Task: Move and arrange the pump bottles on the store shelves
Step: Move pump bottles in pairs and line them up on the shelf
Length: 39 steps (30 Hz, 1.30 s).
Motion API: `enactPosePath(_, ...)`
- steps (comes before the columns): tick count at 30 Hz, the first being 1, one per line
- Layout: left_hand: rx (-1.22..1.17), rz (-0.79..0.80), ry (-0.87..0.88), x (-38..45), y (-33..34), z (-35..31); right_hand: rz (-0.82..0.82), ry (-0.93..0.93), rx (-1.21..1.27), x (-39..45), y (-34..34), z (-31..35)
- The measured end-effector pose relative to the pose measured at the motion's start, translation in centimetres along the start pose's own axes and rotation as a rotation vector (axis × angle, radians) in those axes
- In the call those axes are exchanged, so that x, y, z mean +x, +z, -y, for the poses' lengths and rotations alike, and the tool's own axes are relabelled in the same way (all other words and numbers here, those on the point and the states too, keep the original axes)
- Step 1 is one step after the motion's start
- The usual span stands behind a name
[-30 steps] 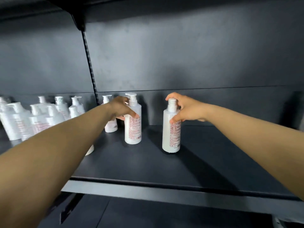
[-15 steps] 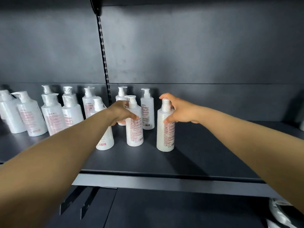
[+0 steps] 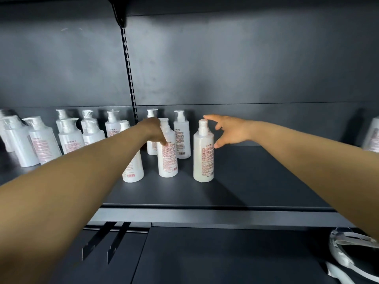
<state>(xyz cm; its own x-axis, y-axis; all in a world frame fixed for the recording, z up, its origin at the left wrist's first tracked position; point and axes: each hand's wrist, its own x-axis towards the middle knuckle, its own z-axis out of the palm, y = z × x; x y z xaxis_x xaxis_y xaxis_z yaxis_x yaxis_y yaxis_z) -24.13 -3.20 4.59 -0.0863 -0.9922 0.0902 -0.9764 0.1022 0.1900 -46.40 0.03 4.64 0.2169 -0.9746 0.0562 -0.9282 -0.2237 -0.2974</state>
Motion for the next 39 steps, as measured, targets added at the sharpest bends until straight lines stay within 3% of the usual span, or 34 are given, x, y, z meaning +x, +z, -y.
enactPosePath(4, 0.107, 0.007, 0.058, -1.7, -2.6, -2.7, 0.009, 0.030, -0.154, -2.6, -1.9, -1.5)
enactPosePath(15, 0.200, 0.001, 0.195, -5.5, -5.4, -15.7, 0.003, 0.173, -0.217, -11.9, -7.8, -11.1)
enactPosePath(28, 0.176, 0.055, 0.308, -8.4, 0.7, -37.0, -0.049, 0.254, -0.351, -24.4, -14.5, -29.6)
enactPosePath(39, 0.201, 0.101, 0.430, -7.0, 5.4, -47.3, -0.121, 0.347, -0.370, -30.3, -17.0, -41.0)
